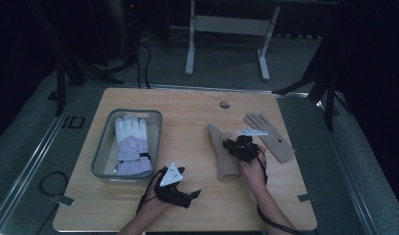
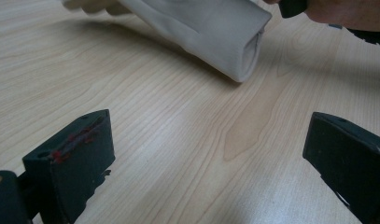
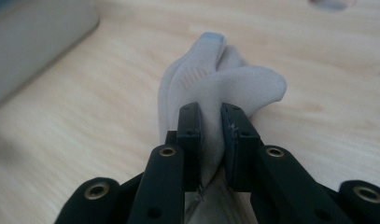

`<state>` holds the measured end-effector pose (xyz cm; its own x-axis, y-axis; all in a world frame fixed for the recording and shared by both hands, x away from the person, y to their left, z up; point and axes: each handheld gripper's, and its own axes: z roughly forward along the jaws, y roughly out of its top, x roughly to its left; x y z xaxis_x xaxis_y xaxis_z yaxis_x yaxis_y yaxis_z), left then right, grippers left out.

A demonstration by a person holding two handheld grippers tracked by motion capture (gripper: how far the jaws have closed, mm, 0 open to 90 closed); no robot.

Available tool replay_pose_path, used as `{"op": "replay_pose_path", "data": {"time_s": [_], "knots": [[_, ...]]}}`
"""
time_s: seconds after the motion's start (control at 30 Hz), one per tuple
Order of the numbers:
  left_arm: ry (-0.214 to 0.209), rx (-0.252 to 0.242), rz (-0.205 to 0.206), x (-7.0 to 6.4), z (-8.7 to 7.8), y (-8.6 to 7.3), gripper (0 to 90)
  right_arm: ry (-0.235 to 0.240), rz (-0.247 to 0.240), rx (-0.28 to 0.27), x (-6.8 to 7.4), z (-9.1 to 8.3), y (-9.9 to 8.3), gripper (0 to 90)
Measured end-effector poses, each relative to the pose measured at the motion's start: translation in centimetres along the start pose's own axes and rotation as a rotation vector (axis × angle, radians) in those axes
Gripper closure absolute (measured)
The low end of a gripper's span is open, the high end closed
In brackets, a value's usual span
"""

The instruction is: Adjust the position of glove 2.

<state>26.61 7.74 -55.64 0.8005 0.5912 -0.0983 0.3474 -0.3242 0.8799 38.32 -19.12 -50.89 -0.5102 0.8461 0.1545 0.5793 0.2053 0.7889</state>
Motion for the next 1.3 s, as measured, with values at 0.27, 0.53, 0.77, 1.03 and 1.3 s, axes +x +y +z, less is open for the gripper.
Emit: {"op": "replay_pose_path", "data": {"time_s": [0.27, 0.53, 0.77, 1.03, 1.3], "knots": [[0.003, -0.016, 0.002, 0.0, -0.5, 0.1, 2.0, -0.066, 0.083, 0.013, 2.4, 1.2, -0.3, 78.2], [-0.010, -0.011, 0.005, -0.2, -0.3, -0.2, 2.0, -0.082, 0.064, 0.108, 2.8, 3.9, -2.9, 63.9], [-0.019, -0.009, 0.005, -0.4, -0.1, -0.3, 2.0, -0.067, 0.034, 0.107, 2.9, 3.6, -3.1, 59.4], [-0.028, -0.013, -0.002, -0.3, 0.0, -0.5, 2.0, -0.014, -0.022, 0.065, 1.7, 0.6, -1.8, 54.6], [-0.030, -0.014, -0.005, -0.2, 0.0, -0.5, 2.0, -0.039, -0.117, 0.032, -2.8, -2.8, -1.1, 55.3]]}}
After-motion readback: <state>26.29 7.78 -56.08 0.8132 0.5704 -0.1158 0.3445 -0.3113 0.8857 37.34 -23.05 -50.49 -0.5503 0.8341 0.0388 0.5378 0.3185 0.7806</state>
